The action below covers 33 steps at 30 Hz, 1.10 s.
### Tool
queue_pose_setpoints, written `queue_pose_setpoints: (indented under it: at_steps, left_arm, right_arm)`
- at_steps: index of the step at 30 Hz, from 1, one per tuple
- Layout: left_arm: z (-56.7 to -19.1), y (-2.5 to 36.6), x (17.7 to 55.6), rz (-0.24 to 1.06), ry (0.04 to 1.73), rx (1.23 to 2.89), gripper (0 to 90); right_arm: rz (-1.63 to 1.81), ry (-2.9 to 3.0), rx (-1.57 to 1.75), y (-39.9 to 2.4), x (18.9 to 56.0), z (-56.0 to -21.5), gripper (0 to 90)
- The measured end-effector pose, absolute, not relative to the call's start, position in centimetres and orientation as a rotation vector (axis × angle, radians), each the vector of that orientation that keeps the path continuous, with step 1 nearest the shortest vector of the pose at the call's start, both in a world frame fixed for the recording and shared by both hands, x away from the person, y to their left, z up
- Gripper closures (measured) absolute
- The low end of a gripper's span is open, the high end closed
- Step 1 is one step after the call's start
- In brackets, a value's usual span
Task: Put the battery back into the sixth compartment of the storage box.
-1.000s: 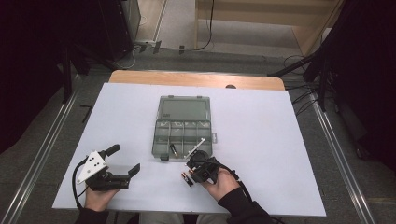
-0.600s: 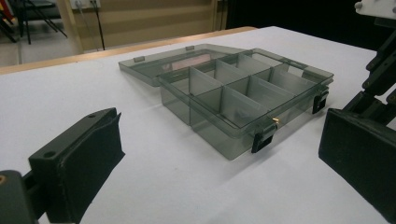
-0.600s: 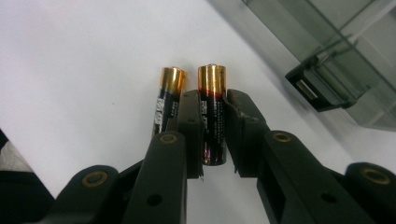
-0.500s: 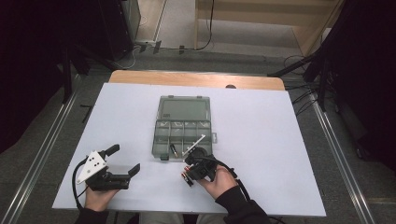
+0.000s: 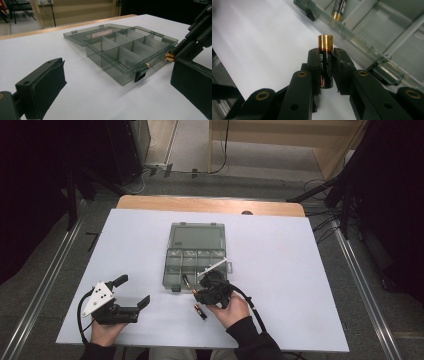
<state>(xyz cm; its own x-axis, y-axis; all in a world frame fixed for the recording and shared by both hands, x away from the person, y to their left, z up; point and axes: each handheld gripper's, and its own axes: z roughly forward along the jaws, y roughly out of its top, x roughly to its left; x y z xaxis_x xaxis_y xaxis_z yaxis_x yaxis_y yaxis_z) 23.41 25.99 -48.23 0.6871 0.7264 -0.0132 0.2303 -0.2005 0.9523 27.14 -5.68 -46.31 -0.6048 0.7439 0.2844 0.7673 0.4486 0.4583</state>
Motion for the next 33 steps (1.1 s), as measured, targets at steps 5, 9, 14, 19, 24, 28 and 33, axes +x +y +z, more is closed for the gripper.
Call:
queue_pose_setpoints:
  at_steps: [5,9,14,19,24,28,33]
  left_arm:
    - [-48.2,26.0,23.4,0.541,0.767,1.757,0.0]
    - [-48.2,26.0,23.4,0.543,0.767,1.757,0.0]
    - [-48.2,26.0,23.4,0.542,0.766,1.758,0.0]
    - [-48.2,26.0,23.4,0.542,0.766,1.759,0.0]
    - [-48.2,26.0,23.4,0.542,0.765,1.757,0.0]
    - [-48.3,26.0,23.4,0.542,0.766,1.759,0.0]
    - [-48.2,25.9,23.4,0.541,0.764,1.757,0.0]
  right_arm:
    - [-0.979,-2.545,-1.390,-6.1,27.4,-46.0,77.7]
    - [-1.111,-2.440,-1.418,-6.5,27.6,-45.5,77.7]
    - [-1.205,-2.339,-1.473,-6.9,28.1,-45.3,77.7]
    - [-1.267,-2.270,-1.558,-7.0,28.6,-45.4,77.4]
    - [-1.280,-2.208,-1.662,-7.1,29.4,-45.8,77.4]
    - [-1.284,-2.183,-1.711,-7.3,29.8,-46.0,77.4]
    - [-1.313,-2.104,-1.703,-6.9,29.9,-46.1,77.4]
